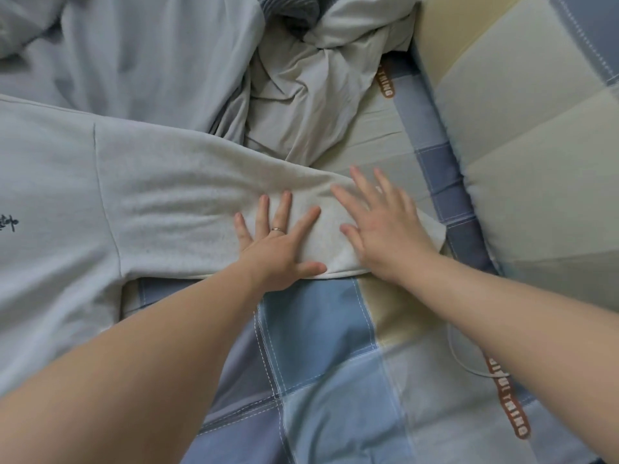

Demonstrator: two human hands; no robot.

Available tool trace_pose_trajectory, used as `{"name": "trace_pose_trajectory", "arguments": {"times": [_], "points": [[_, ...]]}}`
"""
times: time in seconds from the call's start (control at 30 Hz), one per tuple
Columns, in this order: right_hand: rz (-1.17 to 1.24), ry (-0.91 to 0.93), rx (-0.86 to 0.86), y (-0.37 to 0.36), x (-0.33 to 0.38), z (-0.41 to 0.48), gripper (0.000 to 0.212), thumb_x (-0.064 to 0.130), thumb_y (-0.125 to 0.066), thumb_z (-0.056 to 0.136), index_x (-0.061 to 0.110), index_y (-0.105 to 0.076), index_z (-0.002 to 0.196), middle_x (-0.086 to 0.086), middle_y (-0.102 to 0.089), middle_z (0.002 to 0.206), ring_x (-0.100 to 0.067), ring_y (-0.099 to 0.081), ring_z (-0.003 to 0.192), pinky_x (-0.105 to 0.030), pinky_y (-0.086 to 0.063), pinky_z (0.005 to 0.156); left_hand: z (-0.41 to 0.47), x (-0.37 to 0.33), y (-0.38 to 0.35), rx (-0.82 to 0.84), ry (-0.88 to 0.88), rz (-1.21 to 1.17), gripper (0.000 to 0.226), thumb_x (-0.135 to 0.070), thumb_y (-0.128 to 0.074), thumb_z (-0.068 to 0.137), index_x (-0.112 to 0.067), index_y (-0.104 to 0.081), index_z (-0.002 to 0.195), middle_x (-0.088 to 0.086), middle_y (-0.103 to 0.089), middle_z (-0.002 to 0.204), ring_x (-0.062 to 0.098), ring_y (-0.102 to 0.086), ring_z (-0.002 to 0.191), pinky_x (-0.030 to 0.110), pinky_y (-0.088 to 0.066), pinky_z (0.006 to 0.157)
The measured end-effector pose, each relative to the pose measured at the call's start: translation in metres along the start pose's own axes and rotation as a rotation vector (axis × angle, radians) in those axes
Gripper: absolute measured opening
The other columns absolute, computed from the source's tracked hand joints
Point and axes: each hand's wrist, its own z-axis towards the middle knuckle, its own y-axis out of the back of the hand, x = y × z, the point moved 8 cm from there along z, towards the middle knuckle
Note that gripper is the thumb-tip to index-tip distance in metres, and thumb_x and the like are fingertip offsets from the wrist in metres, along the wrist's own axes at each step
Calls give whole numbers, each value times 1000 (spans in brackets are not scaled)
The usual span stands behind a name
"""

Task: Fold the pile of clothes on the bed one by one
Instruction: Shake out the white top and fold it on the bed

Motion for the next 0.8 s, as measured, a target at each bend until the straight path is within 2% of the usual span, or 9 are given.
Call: {"name": "trace_pose_trajectory", "arguments": {"times": [0.1, 0.23, 0.33, 0.4, 0.47, 0.53, 0.6, 0.7, 0.8], "points": [[14, -199, 181, -58, -27, -9, 71, 63, -22, 100, 39, 9, 158, 6, 27, 164, -22, 23, 152, -50, 9, 123, 2, 2, 0, -35, -25, -10, 101, -81, -55, 78, -59, 11, 150, -7, 38, 160, 30, 42, 143, 66, 28, 105], [-51, -409, 218, -73, -61, -28, 70, 65, -10, 99, 34, 14, 158, 2, 23, 166, -19, 19, 153, -50, 9, 123, -2, 2, 2, -23, -54, -54, 99, -78, -60, 78, -56, 2, 153, -5, 32, 163, 29, 37, 146, 62, 29, 106], [-82, -528, 224, -56, -45, -37, 67, 53, -19, 104, 27, 6, 160, -4, 17, 167, -27, 12, 154, -55, 6, 122, -22, 2, 7, 11, -121, -108, 88, -63, -63, 87, -46, -12, 157, -3, 14, 169, 25, 21, 153, 56, 19, 116], [-37, -485, 139, -40, -8, -45, 67, 48, -29, 104, 25, -2, 160, -5, 9, 168, -27, 8, 154, -53, 5, 122, -56, 6, 10, -5, -210, -156, 71, -45, -62, 93, -35, -30, 155, 2, -11, 168, 23, -4, 154, 49, 1, 123], [61, -349, 66, -32, 52, -58, 66, 44, -38, 103, 26, -9, 160, -3, 4, 169, -25, 4, 155, -49, 4, 122, -104, 28, 14, -122, -267, -192, 54, -30, -58, 94, -26, -46, 147, 6, -35, 157, 27, -25, 147, 48, -16, 121], [182, -193, 19, -28, 124, -76, 65, 41, -43, 102, 24, -17, 159, -3, -4, 169, -23, -2, 155, -45, -1, 124, -159, 70, 20, -293, -253, -184, 49, -22, -54, 88, -21, -56, 137, 10, -44, 152, 35, -32, 145, 51, -23, 120], [282, -70, 56, -34, 198, -93, 67, 38, -50, 99, 22, -22, 159, -3, -12, 168, -24, -9, 154, -41, -7, 124, -216, 126, 23, -418, -193, -142, 46, -21, -59, 83, -18, -60, 128, 12, -49, 149, 38, -38, 141, 49, -31, 114], [362, 15, 221, -58, 301, -122, 72, 42, -51, 97, 25, -19, 159, 0, -17, 166, -23, -15, 153, -40, -16, 124, -299, 220, 11, -378, -49, -64, 47, -24, -71, 82, -19, -59, 128, 12, -47, 150, 38, -41, 138, 51, -41, 105], [366, -77, 415, -92, 369, -161, 77, 45, -55, 96, 32, -12, 159, 5, -8, 167, -19, -11, 152, -44, -23, 120, -374, 294, -22, -155, 71, -53, 52, -37, -68, 87, -25, -52, 135, 6, -35, 158, 33, -31, 144, 47, -39, 107]]}}
